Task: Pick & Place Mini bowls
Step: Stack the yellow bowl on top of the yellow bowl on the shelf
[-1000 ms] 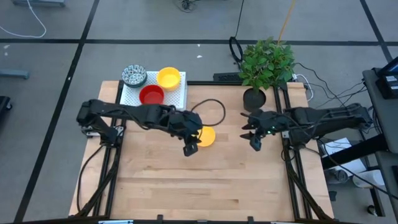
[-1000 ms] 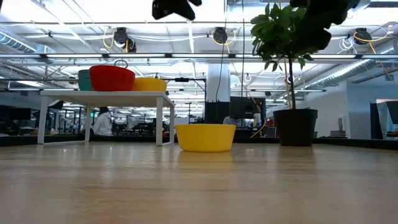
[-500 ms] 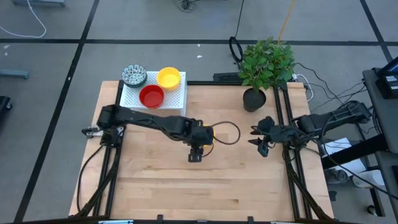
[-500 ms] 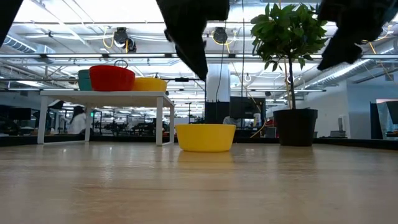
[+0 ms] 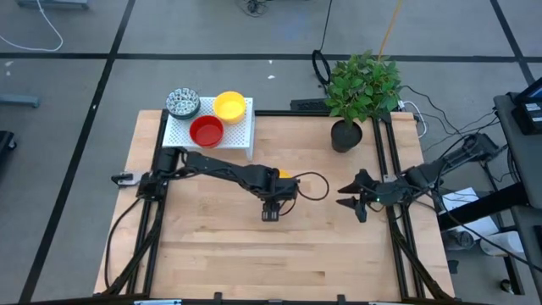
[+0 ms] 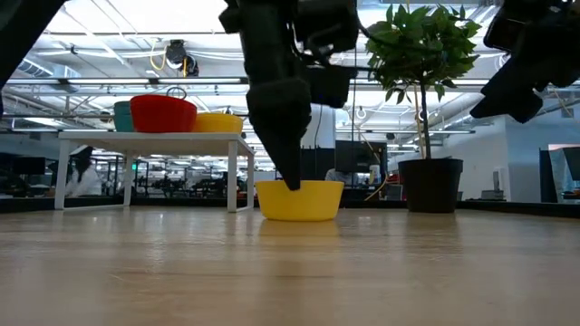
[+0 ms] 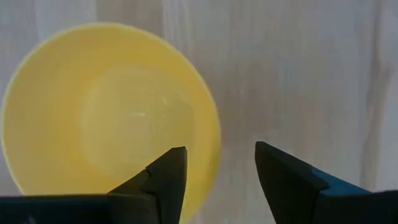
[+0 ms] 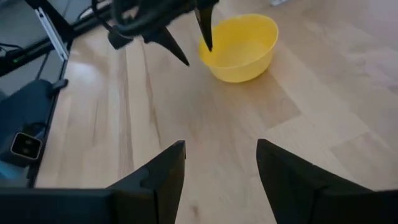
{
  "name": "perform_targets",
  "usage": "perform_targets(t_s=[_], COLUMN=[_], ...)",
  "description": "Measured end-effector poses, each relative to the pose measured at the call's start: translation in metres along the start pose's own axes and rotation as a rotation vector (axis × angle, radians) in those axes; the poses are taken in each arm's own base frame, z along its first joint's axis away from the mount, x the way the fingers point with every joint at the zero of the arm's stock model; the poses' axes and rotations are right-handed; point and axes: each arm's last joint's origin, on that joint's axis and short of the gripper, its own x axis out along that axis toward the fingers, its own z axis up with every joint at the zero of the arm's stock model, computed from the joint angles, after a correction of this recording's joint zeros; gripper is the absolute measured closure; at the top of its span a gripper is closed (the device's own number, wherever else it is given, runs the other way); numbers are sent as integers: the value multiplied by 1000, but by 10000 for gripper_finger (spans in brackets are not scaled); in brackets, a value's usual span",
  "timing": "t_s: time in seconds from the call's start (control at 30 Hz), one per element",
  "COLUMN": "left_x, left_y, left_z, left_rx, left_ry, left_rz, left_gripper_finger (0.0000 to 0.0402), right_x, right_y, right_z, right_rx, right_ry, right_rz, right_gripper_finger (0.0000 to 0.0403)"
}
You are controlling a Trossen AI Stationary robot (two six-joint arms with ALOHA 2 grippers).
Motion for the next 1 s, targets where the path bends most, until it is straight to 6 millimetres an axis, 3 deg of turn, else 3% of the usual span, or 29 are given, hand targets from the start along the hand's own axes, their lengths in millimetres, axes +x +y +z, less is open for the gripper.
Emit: perform_targets(t_s=[0.27, 0.6, 0.9, 1.0], left_x=[13, 17, 27, 27], left_y=[7, 16, 24, 25], left_z=[1, 0, -12, -12], left_rx=[-79, -127, -199, -216], left_ry=[9, -1, 49, 48], left_rz=[6, 11, 28, 30], left_gripper_finger=[244, 326, 390, 392], right_x=[2, 15, 18, 18], right_y=[-6, -16, -21, -20], right_z=[-18, -45, -55, -55], right_rx=[-2, 41, 62, 70], right_ry=[-80, -197, -295, -305], right_rz=[73, 153, 177, 180], right_gripper_finger=[221, 238, 239, 239])
